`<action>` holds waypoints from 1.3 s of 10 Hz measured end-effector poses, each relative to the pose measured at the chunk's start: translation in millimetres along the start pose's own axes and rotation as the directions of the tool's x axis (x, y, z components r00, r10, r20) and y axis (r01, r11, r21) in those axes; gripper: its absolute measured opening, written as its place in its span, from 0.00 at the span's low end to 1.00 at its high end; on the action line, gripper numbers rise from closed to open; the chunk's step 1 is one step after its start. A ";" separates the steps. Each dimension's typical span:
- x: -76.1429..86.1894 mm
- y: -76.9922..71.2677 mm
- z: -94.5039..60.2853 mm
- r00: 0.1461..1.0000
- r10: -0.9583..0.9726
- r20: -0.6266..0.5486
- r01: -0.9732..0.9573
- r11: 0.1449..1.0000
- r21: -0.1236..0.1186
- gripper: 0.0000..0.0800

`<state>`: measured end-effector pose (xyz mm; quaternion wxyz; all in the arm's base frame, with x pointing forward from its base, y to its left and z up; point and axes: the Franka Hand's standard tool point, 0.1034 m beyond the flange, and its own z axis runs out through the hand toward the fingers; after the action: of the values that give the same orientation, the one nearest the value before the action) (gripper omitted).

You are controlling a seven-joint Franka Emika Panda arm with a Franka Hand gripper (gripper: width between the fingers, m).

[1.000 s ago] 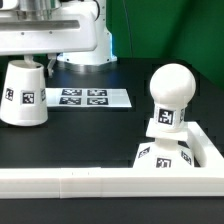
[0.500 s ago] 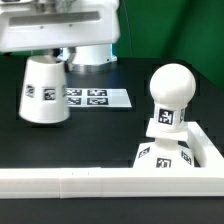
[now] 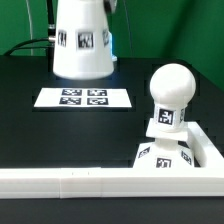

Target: Assemble lamp

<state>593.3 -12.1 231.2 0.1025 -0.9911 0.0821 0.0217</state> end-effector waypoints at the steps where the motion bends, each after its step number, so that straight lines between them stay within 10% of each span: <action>1: -2.1 1.3 4.2 1.000 -0.004 0.003 0.004 1.000 -0.002 0.06; 6: -2.5 -5.4 0.4 1.000 0.004 0.003 -0.004 1.000 0.001 0.06; 9: 20.4 -70.8 -23.0 0.998 0.062 -0.030 -0.062 0.998 0.025 0.06; 13: 35.7 -120.6 -6.0 0.994 0.105 -0.024 -0.105 0.994 0.033 0.06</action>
Offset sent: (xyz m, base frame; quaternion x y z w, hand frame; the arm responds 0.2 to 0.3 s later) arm 0.0000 0.0000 0.0000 0.0000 0.0000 0.0000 1.0000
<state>648.8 97.5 259.0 0.1158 -0.9839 0.1358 0.0131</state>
